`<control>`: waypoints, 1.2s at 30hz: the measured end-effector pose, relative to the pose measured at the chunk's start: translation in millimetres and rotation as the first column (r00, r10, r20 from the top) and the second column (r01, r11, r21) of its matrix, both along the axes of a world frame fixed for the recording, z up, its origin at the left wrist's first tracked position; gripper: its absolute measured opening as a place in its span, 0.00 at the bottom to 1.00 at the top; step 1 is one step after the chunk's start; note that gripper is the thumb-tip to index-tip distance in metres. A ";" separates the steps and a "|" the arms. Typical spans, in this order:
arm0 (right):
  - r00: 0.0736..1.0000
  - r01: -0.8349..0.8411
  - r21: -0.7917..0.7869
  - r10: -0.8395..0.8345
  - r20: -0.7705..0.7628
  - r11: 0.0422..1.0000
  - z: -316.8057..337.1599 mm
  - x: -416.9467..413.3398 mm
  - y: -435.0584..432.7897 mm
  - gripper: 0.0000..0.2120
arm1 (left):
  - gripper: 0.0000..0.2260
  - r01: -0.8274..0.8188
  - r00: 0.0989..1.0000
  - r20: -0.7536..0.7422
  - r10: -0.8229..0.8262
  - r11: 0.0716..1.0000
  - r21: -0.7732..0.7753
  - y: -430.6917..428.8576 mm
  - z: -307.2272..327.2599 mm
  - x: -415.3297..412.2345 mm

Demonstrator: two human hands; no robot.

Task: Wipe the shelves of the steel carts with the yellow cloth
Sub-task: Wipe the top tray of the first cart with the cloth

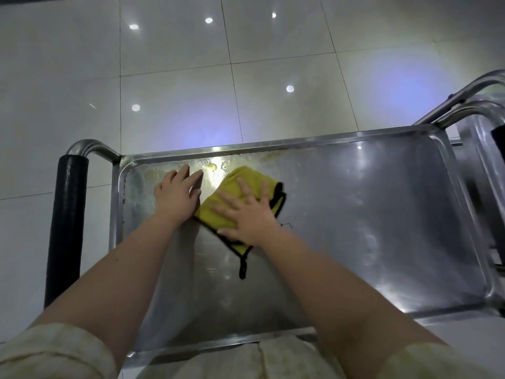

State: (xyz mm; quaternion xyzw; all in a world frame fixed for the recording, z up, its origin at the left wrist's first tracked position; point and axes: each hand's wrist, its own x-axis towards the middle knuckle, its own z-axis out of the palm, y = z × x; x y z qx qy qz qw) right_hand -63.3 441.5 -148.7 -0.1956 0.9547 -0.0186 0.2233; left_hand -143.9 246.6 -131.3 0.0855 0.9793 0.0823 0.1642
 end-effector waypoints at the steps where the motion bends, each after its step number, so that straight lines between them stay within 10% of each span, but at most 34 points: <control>1: 0.991 0.135 -0.012 -0.135 0.019 0.991 -1.3 -9.7 19.9 0.33 | 0.22 0.002 1.000 0.011 -0.002 1.000 -0.010 1.6 -1.1 -0.1; 5: 0.771 0.636 -0.022 -0.635 0.048 0.771 -5.0 -28.6 119.3 0.32 | 0.21 -0.022 0.999 0.027 0.021 1.000 0.017 6.2 -2.7 -2.1; 11: 0.536 0.843 0.045 -0.844 0.027 0.537 -5.8 -41.3 129.8 0.31 | 0.21 -0.071 0.996 0.059 0.066 0.994 0.077 9.0 0.2 -3.6; 21: 0.930 0.367 -0.035 -0.367 0.007 0.930 -11.1 -53.2 -33.6 0.30 | 0.19 -0.092 0.995 0.046 0.089 0.993 0.069 6.2 -0.7 -6.3; 36: 0.918 0.397 -0.020 -0.397 0.007 0.918 -7.5 -28.0 -21.2 0.31 | 0.26 -0.027 0.998 0.064 0.024 0.999 0.047 -7.8 0.6 22.4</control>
